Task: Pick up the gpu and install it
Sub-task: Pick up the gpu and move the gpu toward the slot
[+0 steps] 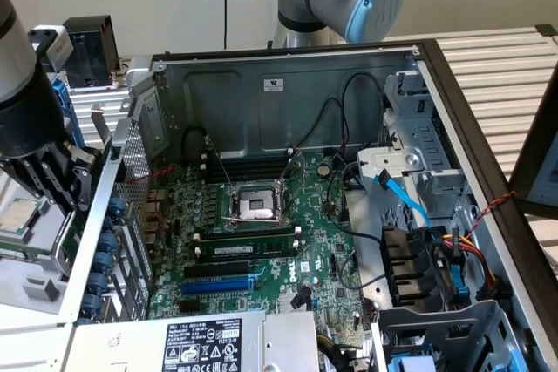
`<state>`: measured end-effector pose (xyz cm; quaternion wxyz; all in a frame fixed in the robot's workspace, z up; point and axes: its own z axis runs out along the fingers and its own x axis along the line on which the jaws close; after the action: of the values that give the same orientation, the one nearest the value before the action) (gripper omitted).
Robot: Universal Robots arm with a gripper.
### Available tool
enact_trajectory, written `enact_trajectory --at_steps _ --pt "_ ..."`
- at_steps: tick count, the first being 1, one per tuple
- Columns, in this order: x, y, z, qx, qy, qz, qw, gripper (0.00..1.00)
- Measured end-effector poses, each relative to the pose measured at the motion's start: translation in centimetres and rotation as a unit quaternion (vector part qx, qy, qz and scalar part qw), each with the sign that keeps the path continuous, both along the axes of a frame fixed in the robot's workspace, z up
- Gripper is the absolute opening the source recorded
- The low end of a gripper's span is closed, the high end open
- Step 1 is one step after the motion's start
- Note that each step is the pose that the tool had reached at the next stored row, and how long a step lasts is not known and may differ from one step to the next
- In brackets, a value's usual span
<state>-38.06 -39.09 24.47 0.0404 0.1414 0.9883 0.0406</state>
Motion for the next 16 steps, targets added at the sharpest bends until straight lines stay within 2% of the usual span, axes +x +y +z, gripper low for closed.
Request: enact_trajectory --at_steps 10,16 --pt "-0.1 0.0 3.3 0.0048 0.0 0.0 1.0 0.27" --pt "-0.2 0.0 5.92 0.0054 0.0 0.0 1.0 0.27"
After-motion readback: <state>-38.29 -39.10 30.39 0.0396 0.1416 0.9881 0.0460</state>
